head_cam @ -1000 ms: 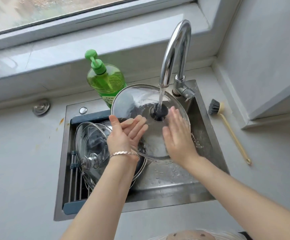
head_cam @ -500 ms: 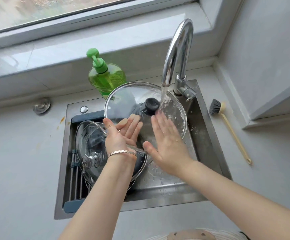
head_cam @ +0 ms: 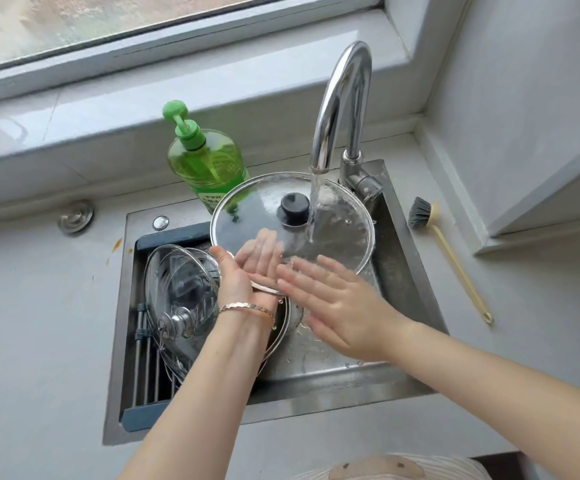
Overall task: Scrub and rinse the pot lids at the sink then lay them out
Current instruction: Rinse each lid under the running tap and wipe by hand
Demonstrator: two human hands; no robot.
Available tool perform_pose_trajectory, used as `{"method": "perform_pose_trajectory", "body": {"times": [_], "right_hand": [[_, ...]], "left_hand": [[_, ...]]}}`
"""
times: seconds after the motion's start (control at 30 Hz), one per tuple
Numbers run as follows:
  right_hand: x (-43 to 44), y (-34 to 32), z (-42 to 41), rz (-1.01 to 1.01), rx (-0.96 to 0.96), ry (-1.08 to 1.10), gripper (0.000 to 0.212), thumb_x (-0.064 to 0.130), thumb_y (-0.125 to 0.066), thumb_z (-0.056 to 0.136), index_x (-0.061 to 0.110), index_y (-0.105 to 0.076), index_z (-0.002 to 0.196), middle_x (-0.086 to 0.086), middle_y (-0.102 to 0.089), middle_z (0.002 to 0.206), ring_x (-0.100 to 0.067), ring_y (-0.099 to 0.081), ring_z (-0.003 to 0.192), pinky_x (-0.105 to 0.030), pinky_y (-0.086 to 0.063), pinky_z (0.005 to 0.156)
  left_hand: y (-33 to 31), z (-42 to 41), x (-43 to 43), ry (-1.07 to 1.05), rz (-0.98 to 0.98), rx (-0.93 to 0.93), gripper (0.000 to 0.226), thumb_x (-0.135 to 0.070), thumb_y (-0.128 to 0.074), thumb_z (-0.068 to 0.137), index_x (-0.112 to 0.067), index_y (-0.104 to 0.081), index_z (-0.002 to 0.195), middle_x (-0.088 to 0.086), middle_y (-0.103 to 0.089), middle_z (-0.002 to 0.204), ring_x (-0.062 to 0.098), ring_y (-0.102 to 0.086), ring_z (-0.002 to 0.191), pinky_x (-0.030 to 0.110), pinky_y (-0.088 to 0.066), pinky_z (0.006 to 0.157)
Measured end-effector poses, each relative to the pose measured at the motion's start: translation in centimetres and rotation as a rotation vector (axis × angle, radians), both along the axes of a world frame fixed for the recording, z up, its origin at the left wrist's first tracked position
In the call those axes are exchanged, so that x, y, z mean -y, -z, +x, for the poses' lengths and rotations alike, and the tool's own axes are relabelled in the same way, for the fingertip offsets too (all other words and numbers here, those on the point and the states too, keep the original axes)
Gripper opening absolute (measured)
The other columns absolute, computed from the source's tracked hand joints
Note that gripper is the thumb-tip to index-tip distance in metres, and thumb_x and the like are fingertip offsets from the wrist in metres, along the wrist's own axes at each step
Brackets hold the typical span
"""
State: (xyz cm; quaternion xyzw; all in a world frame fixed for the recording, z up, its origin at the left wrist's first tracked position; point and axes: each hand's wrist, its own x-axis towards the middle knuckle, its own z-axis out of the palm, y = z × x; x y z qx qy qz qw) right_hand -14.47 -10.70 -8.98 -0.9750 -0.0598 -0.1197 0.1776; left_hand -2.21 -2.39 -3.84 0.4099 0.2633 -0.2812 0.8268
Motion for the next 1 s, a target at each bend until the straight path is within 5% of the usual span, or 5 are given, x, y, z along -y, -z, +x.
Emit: {"method": "perform_pose_trajectory", "body": {"times": [0.3,0.47,0.6,0.83,1.0], "right_hand": [[-0.7,0.3,-0.4,0.259,0.012,0.048,0.048,0.044,-0.026,0.099,0.022,-0.037,0.140,0.000,-0.032,0.150,-0.013,-0.019,0.141,-0.030,-0.008,0.116],[3.7,1.9,-1.4,1.183,-0.073,1.045,0.042,0.035,-0.045,0.097,0.020,-0.042,0.136,-0.002,-0.035,0.144,-0.016,-0.034,0.134,-0.031,-0.030,0.107],[5.2,2.6,-2.1,1.974,-0.153,1.116,0.029,0.041,-0.042,0.097,0.021,-0.048,0.117,-0.009,-0.069,0.085,-0.019,-0.069,0.070,-0.027,-0.056,0.056],[6.7,0.4,-3.1,1.669,-0.073,1.232,0.015,0.026,-0.048,0.098,0.013,-0.051,0.103,-0.007,-0.048,0.063,-0.007,-0.057,0.035,-0.016,-0.045,0.034],[7.1,-2.2,-1.5,1.423,-0.109,1.060,0.012,0.022,-0.047,0.098,0.014,-0.055,0.096,-0.010,-0.053,0.058,-0.012,-0.060,0.038,-0.018,-0.046,0.034]], "left_hand": [[0.5,-0.7,-0.8,0.080,0.046,0.010,0.050,-0.052,-0.035,0.092,-0.007,-0.048,0.076,0.013,-0.073,0.077,0.021,-0.072,0.069,0.031,-0.058,0.067],[0.5,-1.2,-1.8,0.265,0.130,0.073,0.053,-0.047,-0.034,0.095,-0.003,-0.051,0.071,0.018,-0.071,0.073,0.025,-0.071,0.064,0.034,-0.058,0.062],[0.3,-1.5,-1.3,0.453,0.143,0.098,0.036,-0.042,-0.032,0.098,-0.011,-0.051,0.097,0.020,-0.071,0.076,0.027,-0.071,0.066,0.036,-0.059,0.060],[3.5,-1.5,-0.7,0.625,0.435,-0.154,0.022,-0.037,-0.032,0.101,-0.019,-0.045,0.104,0.009,-0.059,0.086,0.017,-0.060,0.067,0.027,-0.054,0.049],[4.6,-1.9,-1.4,0.664,0.439,-0.376,0.047,-0.050,-0.034,0.096,-0.014,-0.047,0.123,0.013,-0.056,0.113,0.025,-0.056,0.109,0.045,-0.040,0.098]]}}
